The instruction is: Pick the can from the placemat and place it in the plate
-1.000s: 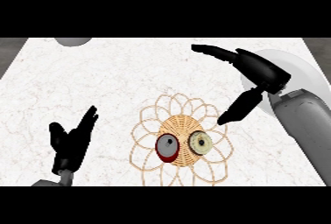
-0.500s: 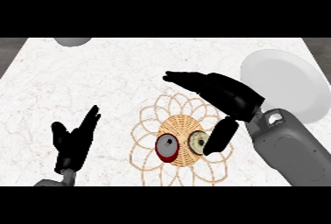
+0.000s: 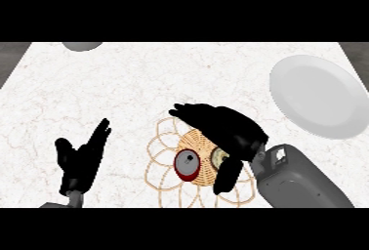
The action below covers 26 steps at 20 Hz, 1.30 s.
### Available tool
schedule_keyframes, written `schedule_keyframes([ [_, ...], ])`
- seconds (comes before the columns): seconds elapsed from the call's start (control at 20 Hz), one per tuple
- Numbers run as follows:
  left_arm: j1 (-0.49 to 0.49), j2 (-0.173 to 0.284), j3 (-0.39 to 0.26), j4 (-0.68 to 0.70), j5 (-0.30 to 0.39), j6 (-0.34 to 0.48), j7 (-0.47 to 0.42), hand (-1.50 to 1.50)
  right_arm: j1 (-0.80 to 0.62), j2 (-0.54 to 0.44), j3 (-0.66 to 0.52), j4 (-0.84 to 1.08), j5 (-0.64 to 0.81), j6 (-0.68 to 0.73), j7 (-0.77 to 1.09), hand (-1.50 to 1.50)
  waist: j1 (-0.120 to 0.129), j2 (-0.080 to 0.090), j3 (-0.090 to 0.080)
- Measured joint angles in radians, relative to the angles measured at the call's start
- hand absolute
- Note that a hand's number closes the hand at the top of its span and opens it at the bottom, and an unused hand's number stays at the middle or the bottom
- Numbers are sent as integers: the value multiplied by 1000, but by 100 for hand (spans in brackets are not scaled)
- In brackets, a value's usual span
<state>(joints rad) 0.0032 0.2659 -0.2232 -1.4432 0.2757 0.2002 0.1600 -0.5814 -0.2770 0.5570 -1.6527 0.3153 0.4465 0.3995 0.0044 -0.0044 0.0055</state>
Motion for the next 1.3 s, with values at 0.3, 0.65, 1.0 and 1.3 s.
schedule_keyframes([
  [0.3, -7, -22, 14, 2, -28, -11, 13, 0, 84, 65, 28, -49, 68, 28, 26, -150, -2, 0, 0],
  [0.65, -1, -30, 44, 0, -29, -54, 21, 0, 119, 106, 49, -25, 205, 23, 12, -150, -1, 1, 0],
  [1.0, -19, -67, 52, 23, -71, -56, 10, 0, 114, 176, 53, 42, 321, 33, 14, -150, -1, 0, 1],
  [1.3, 4, -74, 68, -6, -86, -65, 26, 0, 142, 210, 60, 117, 393, 23, -47, -150, 0, 1, 0],
])
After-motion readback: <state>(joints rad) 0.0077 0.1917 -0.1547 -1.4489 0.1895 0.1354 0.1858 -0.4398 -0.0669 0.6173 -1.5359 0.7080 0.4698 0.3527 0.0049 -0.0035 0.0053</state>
